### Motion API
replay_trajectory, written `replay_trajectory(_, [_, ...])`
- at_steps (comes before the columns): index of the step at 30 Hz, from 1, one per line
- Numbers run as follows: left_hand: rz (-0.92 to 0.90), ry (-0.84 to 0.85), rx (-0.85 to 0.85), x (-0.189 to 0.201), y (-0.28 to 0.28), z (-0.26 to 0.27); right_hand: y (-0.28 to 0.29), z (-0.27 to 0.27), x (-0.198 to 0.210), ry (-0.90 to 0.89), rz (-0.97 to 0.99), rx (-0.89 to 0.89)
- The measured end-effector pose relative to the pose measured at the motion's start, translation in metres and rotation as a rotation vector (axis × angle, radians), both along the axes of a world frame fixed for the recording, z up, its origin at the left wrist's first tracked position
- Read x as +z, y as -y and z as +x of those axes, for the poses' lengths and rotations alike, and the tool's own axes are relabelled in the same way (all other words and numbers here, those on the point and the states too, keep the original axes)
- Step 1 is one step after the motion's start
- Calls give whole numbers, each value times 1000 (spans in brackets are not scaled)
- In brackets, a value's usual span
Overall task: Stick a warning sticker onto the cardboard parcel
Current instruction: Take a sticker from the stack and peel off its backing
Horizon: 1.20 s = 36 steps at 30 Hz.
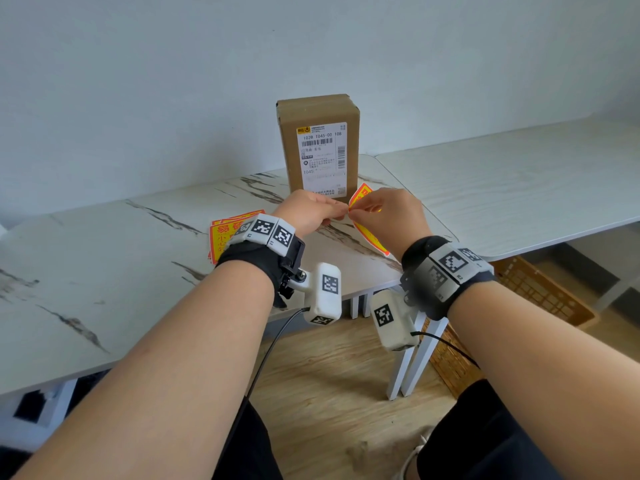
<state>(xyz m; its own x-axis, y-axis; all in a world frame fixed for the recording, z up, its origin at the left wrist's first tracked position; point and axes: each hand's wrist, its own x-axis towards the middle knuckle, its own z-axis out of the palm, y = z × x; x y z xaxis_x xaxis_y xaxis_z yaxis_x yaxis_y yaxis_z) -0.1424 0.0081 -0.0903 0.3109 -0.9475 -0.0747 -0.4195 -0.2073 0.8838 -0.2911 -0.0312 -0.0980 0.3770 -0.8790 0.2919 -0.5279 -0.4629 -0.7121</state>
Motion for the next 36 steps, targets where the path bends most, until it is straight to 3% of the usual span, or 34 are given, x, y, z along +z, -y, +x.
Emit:
replay_trajectory(13, [-7, 33, -13, 0, 6, -9, 5, -3, -1, 59, 28, -27])
replay_trajectory(21, [51, 64, 7, 5, 9, -13, 9, -8, 0, 223, 150, -84])
replay_trajectory(29, [300, 397, 139, 0, 15, -4, 22, -16, -2, 284, 242, -194])
replay_trajectory(36, [509, 660, 104, -15, 17, 11, 31, -24, -3, 353, 289, -300])
